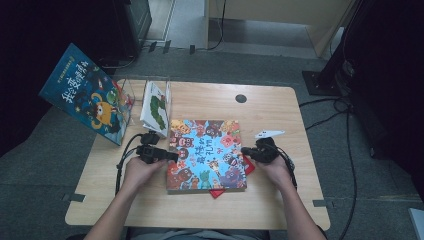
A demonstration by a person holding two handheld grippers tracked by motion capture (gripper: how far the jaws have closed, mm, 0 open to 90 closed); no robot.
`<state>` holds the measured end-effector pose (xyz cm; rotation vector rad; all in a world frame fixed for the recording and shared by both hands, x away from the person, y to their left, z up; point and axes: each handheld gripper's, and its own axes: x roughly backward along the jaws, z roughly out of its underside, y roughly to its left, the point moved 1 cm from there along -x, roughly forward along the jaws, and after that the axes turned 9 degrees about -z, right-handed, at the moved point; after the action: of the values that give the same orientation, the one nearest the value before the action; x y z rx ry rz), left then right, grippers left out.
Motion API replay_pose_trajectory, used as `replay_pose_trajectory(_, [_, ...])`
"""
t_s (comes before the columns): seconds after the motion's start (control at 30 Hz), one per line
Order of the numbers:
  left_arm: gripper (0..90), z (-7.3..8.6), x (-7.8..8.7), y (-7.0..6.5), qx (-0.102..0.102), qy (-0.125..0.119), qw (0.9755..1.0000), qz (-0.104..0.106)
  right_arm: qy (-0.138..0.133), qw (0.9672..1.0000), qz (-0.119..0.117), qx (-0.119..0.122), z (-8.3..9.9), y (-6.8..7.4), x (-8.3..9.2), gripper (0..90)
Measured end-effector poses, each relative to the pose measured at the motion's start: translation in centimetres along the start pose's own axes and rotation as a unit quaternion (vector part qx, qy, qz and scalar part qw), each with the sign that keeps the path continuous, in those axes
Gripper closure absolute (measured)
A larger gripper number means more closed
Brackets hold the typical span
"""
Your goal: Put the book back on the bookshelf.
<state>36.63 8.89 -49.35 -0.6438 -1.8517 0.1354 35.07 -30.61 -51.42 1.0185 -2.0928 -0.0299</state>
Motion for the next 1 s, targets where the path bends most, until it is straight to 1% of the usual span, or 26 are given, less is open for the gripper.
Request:
replay_pose_trajectory(0.03, [52.0,-0.1,0.4,0.0,-0.001,-0.003,1.0,0.001,0.0,1.0,-0.006,-0.002,0.0,0.0,0.0,90.0])
replay_pose_trajectory(0.07, [52.0,-0.3,1.2,-0.1,-0.002,-0.008,1.0,0.0,-0.001,0.9999,-0.012,-0.003,0.0,0.0,-0.1,90.0])
replay_pose_trajectory(0.1, [51.9,-0.4,1.8,-0.1,-0.002,-0.01,0.9999,0.001,-0.001,0.9998,-0.022,-0.003,0.0,0.1,-0.2,90.0])
replay_pose_trajectory(0.13, [51.8,-0.6,2.7,-0.1,0.0,-0.016,0.9999,0.005,-0.001,0.9997,-0.026,0.0,0.0,0.2,-0.3,90.0])
replay_pose_trajectory(0.17, [51.8,-0.7,3.3,-0.1,0.005,-0.019,0.9997,0.012,0.001,0.9995,-0.03,0.005,-0.1,0.5,-0.6,90.0])
replay_pose_trajectory(0.2, [52.0,-0.9,4.2,-0.1,0.012,-0.025,0.9993,0.023,0.002,0.9995,-0.03,0.009,-0.2,0.7,-0.7,90.0])
replay_pose_trajectory(0.23, [52.1,-1.2,4.9,-0.2,0.01,-0.028,0.9991,0.03,0.006,0.9994,-0.03,0.017,-0.3,1.0,-1.0,90.0])
replay_pose_trajectory(0.27, [52.6,-1.4,5.6,-0.4,0.007,-0.028,0.9992,0.029,0.007,0.9993,-0.028,0.023,-0.4,1.2,-1.1,90.0])
replay_pose_trajectory(0.33, [55.1,-2.0,6.9,-1.2,-0.012,-0.03,0.9992,0.022,0.007,0.999,-0.036,0.025,-0.5,1.5,-1.4,90.0])
replay_pose_trajectory(0.37, [56.1,-2.3,7.5,-1.6,-0.015,-0.024,0.9993,0.026,0.006,0.9988,-0.04,0.027,-0.6,1.6,-1.6,90.0])
replay_pose_trajectory(0.47, [58.8,-3.2,8.7,-3.0,-0.029,-0.013,0.9988,0.039,0.011,0.9974,-0.059,0.041,-0.8,2.2,-2.3,90.0])
replay_pose_trajectory(0.53, [59.6,-3.8,9.3,-3.9,-0.038,-0.003,0.9986,0.036,0.015,0.9959,-0.068,0.057,-1.0,3.0,-3.0,90.0])
replay_pose_trajectory(0.63, [60.9,-4.6,9.8,-4.6,-0.034,0.01,0.9986,0.038,0.018,0.9943,-0.073,0.075,-1.4,4.3,-4.1,90.0])
replay_pose_trajectory(0.67, [61.2,-4.7,9.9,-4.7,-0.035,0.014,0.9988,0.033,0.019,0.9934,-0.074,0.086,-1.5,4.7,-4.4,90.0])
replay_pose_trajectory(0.73, [61.6,-5.0,10.1,-5.1,-0.044,0.019,0.9985,0.024,0.024,0.9923,-0.071,0.099,-1.8,5.4,-4.9,90.0])
replay_pose_trajectory(0.77, [62.2,-5.0,10.2,-5.2,-0.045,0.02,0.9985,0.023,0.024,0.9917,-0.067,0.107,-1.9,5.8,-5.2,90.0])
replay_pose_trajectory(0.8, [62.5,-5.1,10.3,-5.2,-0.046,0.019,0.9985,0.022,0.025,0.9915,-0.066,0.109,-1.9,6.0,-5.3,90.0])
replay_pose_trajectory(0.9, [64.9,-5.3,10.3,-5.1,-0.033,0.029,0.9988,0.021,0.025,0.9908,-0.063,0.117,-2.2,6.3,-5.8,90.0])
replay_pose_trajectory(0.93, [65.4,-5.4,10.2,-5.1,-0.031,0.035,0.9987,0.021,0.025,0.9912,-0.065,0.113,-2.3,6.4,-5.8,90.0])
replay_pose_trajectory(0.97, [65.8,-5.5,9.9,-5.0,-0.026,0.046,0.9984,0.021,0.025,0.9911,-0.069,0.111,-2.4,6.4,-6.0,90.0])
replay_pose_trajectory(1.0, [65.8,-5.7,9.5,-5.0,-0.012,0.063,0.9977,0.021,0.023,0.9908,-0.075,0.11,-2.4,6.5,-6.2,90.0])
